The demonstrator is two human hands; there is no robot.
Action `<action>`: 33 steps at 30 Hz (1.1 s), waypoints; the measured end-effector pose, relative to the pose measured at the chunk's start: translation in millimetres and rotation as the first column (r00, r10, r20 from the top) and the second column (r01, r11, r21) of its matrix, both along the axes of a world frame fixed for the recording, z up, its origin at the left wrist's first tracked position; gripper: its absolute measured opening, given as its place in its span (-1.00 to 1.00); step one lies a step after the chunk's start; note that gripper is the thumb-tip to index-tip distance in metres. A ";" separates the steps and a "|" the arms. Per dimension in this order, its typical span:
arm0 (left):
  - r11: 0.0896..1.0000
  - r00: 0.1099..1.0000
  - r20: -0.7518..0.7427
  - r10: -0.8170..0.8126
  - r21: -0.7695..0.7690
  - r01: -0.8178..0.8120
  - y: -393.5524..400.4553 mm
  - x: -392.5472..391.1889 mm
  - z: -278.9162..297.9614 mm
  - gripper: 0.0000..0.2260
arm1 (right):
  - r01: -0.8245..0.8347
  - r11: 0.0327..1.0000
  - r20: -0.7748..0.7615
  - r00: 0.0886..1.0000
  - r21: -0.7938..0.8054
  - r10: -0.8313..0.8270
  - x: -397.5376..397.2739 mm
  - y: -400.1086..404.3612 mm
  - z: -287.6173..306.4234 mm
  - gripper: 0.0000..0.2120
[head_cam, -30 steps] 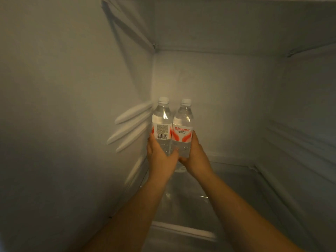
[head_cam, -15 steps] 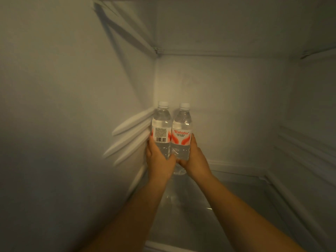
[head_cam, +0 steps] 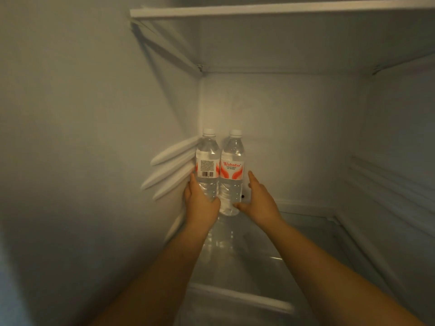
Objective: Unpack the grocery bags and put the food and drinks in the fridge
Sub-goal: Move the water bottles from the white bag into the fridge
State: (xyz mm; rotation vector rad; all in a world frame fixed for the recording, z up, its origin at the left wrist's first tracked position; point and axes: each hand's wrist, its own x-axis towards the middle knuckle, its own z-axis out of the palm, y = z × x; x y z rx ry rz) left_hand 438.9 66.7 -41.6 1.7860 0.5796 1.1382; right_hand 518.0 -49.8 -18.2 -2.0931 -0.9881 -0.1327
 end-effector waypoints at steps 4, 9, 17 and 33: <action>0.988 0.997 -0.033 -0.063 0.138 0.067 -23.6 -46.7 9.0 -0.49 | 0.007 0.996 0.259 0.966 -0.089 0.016 -16.1 -23.8 -2.5 -0.30; 0.943 0.969 -0.248 -0.005 0.322 0.088 -45.2 -98.6 2.5 -0.35 | 0.016 0.992 0.338 0.941 -0.126 0.028 -38.9 -39.3 -9.9 -0.32; 0.837 0.934 -0.357 0.015 0.515 0.184 -76.2 -161.5 -13.8 -0.29 | 0.093 0.980 0.397 0.918 -0.174 -0.017 -118.2 -95.8 -21.1 -0.34; 0.583 0.745 -0.598 -0.294 0.506 0.636 -210.5 -385.7 -101.8 -0.39 | 0.451 0.865 0.308 0.873 -0.219 -0.378 -428.2 -282.0 -123.6 -0.35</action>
